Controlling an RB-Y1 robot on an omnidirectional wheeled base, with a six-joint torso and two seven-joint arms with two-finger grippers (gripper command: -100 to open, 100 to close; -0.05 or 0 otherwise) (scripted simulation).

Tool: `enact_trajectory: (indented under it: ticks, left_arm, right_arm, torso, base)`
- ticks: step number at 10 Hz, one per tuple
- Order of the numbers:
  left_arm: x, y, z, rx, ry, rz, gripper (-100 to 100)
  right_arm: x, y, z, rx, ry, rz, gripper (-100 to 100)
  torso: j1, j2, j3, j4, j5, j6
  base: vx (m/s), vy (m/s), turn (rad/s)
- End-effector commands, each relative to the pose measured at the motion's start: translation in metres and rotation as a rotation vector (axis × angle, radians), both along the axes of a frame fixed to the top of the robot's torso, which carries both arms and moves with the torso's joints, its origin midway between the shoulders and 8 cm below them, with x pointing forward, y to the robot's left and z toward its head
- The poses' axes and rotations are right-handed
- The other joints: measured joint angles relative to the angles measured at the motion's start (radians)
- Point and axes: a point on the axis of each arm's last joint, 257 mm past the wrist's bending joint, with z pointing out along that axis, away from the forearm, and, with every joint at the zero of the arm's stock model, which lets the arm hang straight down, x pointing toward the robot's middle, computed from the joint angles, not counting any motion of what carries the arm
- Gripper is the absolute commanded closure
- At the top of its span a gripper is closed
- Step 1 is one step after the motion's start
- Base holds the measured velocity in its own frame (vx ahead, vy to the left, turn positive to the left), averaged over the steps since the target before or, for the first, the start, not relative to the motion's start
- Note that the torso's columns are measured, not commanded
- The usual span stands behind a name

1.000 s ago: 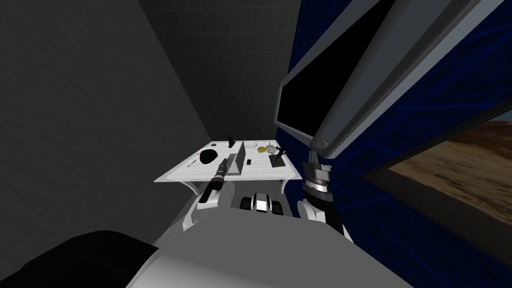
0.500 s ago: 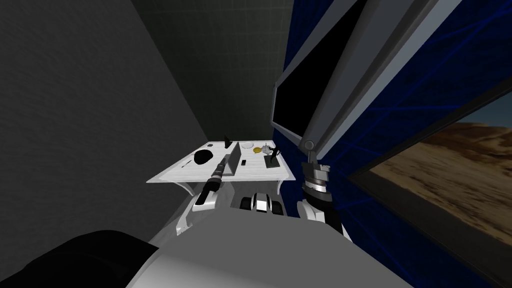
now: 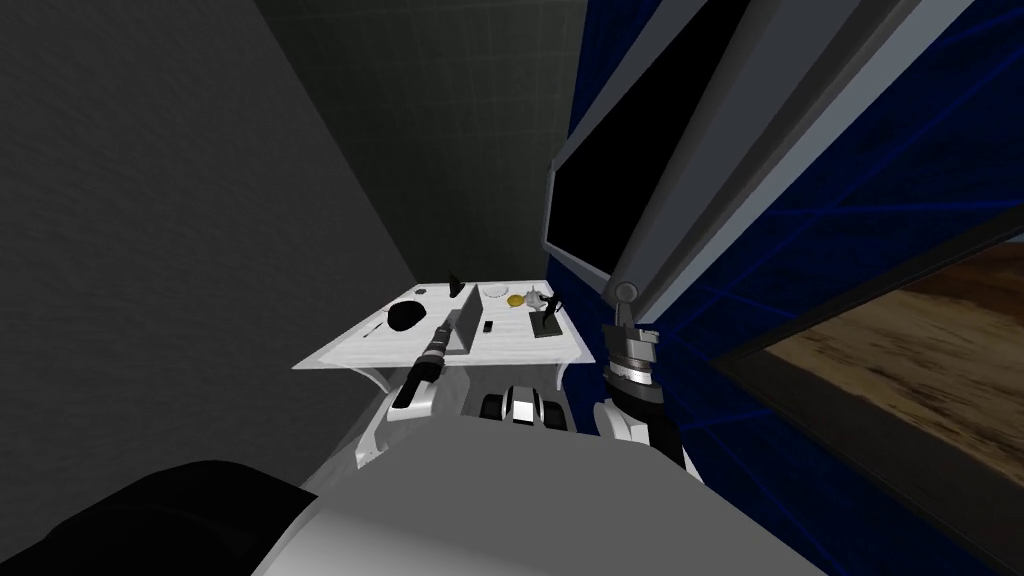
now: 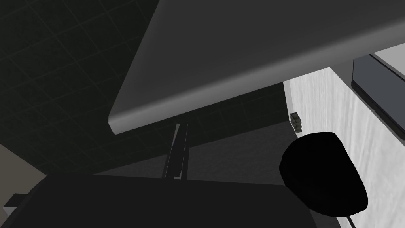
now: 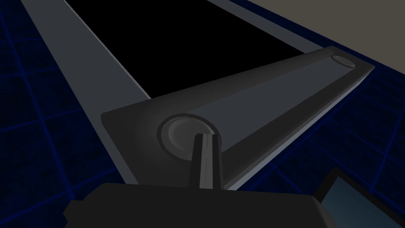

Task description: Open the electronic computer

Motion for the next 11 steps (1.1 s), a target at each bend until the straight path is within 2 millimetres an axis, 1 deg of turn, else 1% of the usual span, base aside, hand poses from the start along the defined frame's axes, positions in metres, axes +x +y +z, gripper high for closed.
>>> enact_trajectory:
  ticks: [1, 2, 4, 5, 6, 7, 8, 11]
  left_arm:
    - [0.004, -0.008, -0.007, -0.118, -0.014, -0.002, 100]
    - [0.007, -0.014, -0.012, -0.197, -0.024, -0.004, 100]
    - [0.011, -0.020, -0.016, -0.275, -0.033, -0.006, 100]
    - [0.014, -0.027, -0.020, -0.354, -0.043, -0.008, 100]
    - [0.011, -0.023, -0.017, -0.308, -0.038, -0.007, 100]
    - [0.011, -0.020, -0.014, -0.272, -0.031, -0.017, -100]
    - [0.010, -0.017, -0.011, -0.230, -0.026, -0.022, -100]
    - [0.005, -0.011, -0.005, -0.117, -0.017, -0.009, -100]
  right_arm:
    - [0.000, 0.000, 0.000, 0.000, 0.000, 0.000, 0]
    - [0.000, 0.000, 0.000, 0.000, 0.000, 0.000, 0]
    - [0.000, 0.000, 0.000, 0.000, 0.000, 0.000, 0]
    - [0.000, 0.000, 0.000, 0.000, 0.000, 0.000, 0]
    - [0.000, 0.000, 0.000, 0.000, 0.000, 0.000, 0]
    - [0.000, 0.000, 0.000, 0.000, 0.000, 0.000, 0]
    - [0.000, 0.000, 0.000, 0.000, 0.000, 0.000, 0]
    - [0.000, 0.000, 0.000, 0.001, 0.000, 0.000, 0]
  torso:
    - [0.004, 0.001, 0.001, 0.000, 0.001, 0.000]
    - [0.002, 0.001, 0.001, 0.000, 0.001, 0.000]
    - [-0.002, 0.000, 0.000, 0.000, 0.000, 0.000]
    - [-0.004, -0.003, -0.001, -0.001, -0.001, 0.000]
    - [-0.003, -0.002, -0.002, -0.001, -0.001, 0.000]
    - [-0.007, -0.003, -0.002, -0.001, -0.001, 0.000]
    - [-0.010, -0.003, -0.002, -0.001, -0.002, 0.000]
    - [-0.006, -0.002, -0.001, 0.000, -0.002, 0.000]
  base:
    - [-0.029, 0.168, 0.004]
    - [-0.065, 0.172, 0.020]
    - [-0.047, 0.164, 0.014]
    - [-0.040, 0.169, 0.024]
    - [-0.023, 0.081, -0.003]
    - [0.000, -0.012, -0.008]
    - [0.003, -0.067, -0.009]
    - [0.027, -0.156, -0.014]
